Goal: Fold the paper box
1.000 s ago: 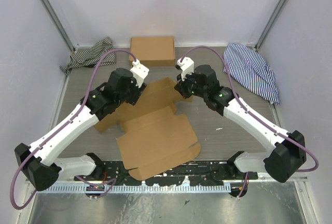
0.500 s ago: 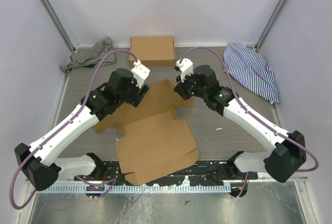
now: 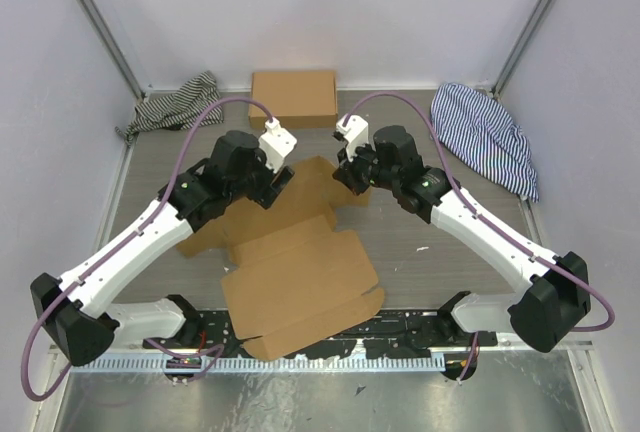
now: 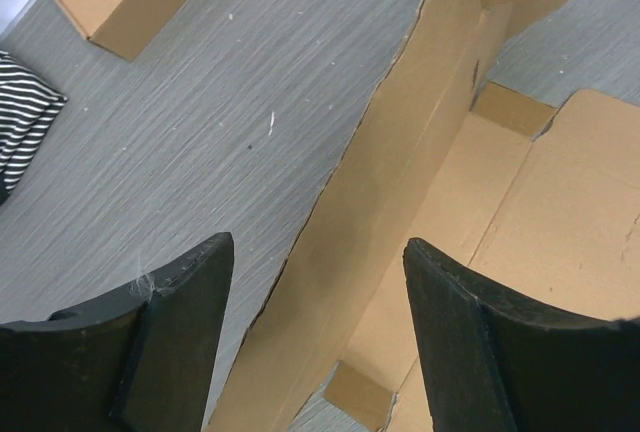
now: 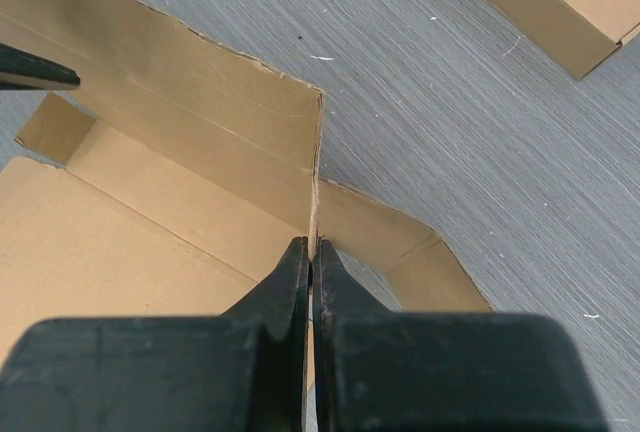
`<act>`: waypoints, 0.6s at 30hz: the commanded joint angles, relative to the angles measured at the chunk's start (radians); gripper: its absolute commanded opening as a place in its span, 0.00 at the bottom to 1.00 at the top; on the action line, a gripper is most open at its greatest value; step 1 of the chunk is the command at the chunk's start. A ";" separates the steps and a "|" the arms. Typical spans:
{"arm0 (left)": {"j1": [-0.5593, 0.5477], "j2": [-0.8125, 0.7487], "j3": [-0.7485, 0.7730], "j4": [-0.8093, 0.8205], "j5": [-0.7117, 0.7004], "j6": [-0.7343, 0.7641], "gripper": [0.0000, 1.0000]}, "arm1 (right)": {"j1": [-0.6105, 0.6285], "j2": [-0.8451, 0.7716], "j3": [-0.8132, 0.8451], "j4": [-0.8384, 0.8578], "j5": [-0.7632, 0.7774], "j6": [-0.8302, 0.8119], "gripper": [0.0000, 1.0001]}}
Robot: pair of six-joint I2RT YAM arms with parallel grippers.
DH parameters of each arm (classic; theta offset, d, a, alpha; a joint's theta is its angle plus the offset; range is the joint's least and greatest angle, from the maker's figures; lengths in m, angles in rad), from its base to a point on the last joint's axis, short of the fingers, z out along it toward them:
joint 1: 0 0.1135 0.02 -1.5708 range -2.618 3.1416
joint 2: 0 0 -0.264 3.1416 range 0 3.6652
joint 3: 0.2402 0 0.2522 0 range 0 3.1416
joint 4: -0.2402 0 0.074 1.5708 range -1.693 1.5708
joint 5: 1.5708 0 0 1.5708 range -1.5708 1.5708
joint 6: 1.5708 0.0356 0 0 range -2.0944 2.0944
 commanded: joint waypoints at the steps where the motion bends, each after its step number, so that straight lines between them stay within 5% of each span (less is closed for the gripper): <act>1: -0.003 0.020 -0.010 -0.001 0.064 0.015 0.75 | 0.006 -0.047 0.023 -0.011 -0.061 -0.041 0.01; 7: -0.003 0.044 -0.009 -0.015 0.073 0.010 0.69 | 0.007 -0.041 0.031 -0.037 -0.061 -0.048 0.01; 11: -0.003 0.045 -0.005 -0.028 0.073 0.006 0.50 | 0.007 -0.030 0.051 -0.051 -0.041 -0.038 0.04; 18: -0.004 0.019 -0.006 -0.045 0.022 -0.015 0.29 | 0.005 -0.031 0.098 -0.049 0.121 0.037 0.32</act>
